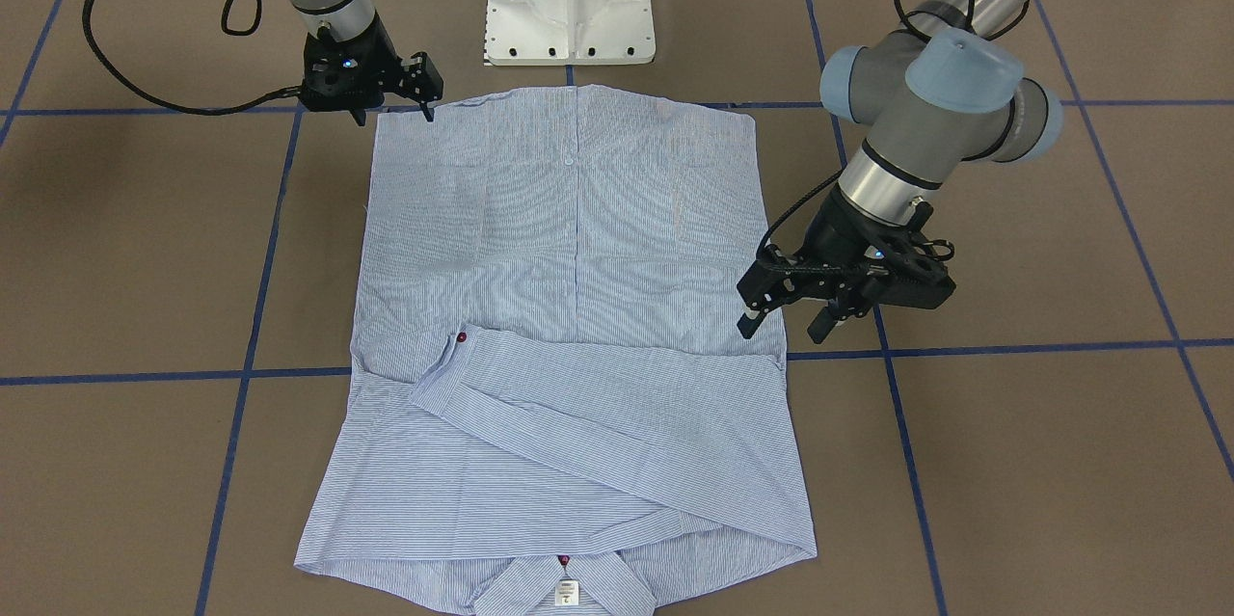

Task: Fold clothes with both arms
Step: 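Move the right gripper to the near hem corner while the left moves to the collar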

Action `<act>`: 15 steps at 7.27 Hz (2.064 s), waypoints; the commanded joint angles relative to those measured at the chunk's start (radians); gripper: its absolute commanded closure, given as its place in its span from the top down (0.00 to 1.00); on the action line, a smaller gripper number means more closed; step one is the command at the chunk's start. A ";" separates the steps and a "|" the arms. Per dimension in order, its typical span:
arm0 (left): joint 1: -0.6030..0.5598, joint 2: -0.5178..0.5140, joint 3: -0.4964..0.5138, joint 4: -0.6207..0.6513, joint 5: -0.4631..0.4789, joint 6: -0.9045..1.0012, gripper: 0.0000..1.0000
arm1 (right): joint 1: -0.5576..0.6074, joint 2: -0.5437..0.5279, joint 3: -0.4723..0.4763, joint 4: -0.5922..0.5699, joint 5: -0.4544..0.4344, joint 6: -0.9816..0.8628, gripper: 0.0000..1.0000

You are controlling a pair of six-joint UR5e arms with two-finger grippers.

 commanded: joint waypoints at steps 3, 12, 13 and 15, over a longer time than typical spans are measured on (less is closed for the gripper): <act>0.016 0.004 -0.002 0.001 0.029 -0.009 0.99 | -0.020 -0.017 -0.068 -0.001 0.025 0.000 0.93; 0.019 0.005 0.000 0.001 0.029 -0.007 0.99 | -0.058 -0.024 -0.070 -0.003 0.027 0.002 0.55; 0.019 0.005 0.000 0.001 0.029 -0.004 0.99 | -0.058 -0.026 -0.070 -0.003 0.036 0.002 0.55; 0.019 0.004 0.000 0.001 0.031 -0.004 0.99 | -0.058 -0.027 -0.068 -0.003 0.054 0.002 0.56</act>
